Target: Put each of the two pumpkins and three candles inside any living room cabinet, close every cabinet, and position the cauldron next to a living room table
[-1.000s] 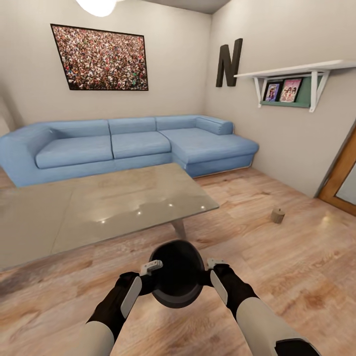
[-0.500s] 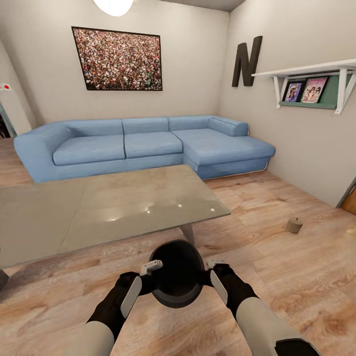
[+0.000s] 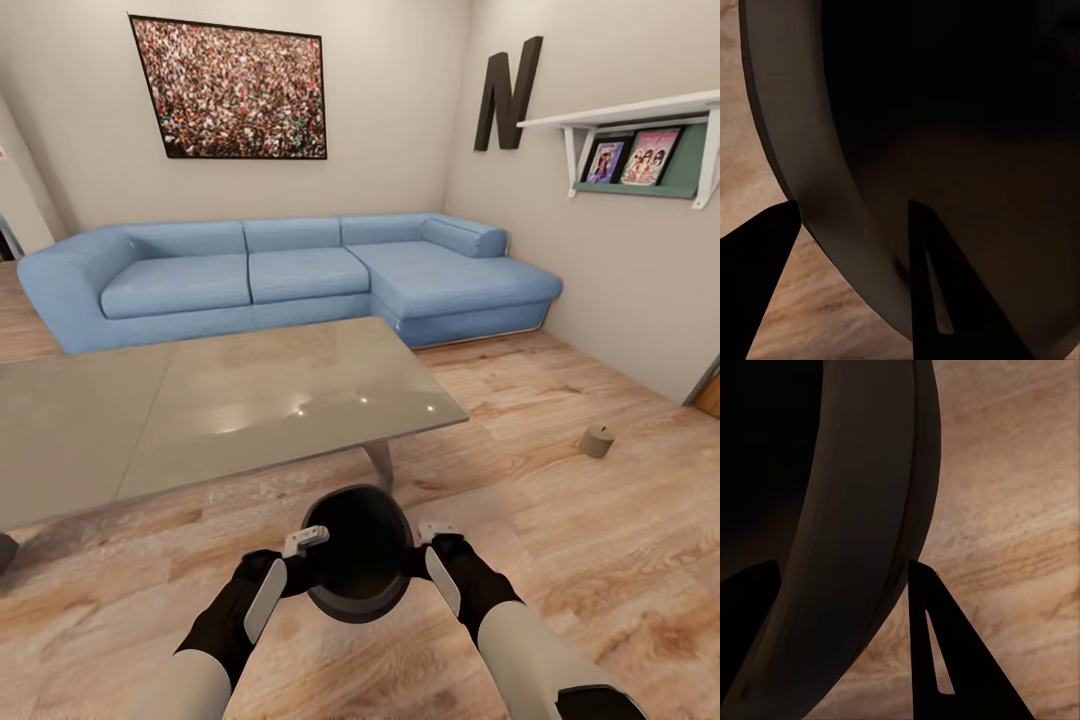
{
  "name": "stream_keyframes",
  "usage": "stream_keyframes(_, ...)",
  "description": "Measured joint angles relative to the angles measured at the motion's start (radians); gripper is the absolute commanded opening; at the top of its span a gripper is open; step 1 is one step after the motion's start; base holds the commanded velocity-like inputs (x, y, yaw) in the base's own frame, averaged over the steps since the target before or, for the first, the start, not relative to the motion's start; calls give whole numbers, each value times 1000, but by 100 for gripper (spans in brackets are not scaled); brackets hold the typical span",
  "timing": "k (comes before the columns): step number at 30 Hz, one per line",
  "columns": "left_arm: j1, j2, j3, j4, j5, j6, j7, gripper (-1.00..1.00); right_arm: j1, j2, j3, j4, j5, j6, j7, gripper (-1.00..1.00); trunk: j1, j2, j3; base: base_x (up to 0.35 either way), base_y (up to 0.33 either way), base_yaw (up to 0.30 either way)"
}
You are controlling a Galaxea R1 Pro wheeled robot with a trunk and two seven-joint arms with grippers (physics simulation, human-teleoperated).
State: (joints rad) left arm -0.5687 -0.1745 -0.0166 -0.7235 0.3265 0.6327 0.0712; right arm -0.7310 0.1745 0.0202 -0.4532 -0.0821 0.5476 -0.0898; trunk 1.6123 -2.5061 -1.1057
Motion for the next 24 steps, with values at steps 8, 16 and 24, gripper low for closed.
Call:
stream_keyframes(8,0,0,0,0,0,0,0,-100,0,0,0,0,-1,0,0,-100,2,-1,-16,0,0,11)
stream_keyframes(16,0,0,0,-1,0,0,-1,-100,0,0,0,-1,0,0,0,-100,2,-1,-16,0,0,240)
stream_keyframes(24,0,0,0,-1,-1,1,0,-100,0,0,-1,2,0,0,1,-100,2,-1,-16,111,0,167)
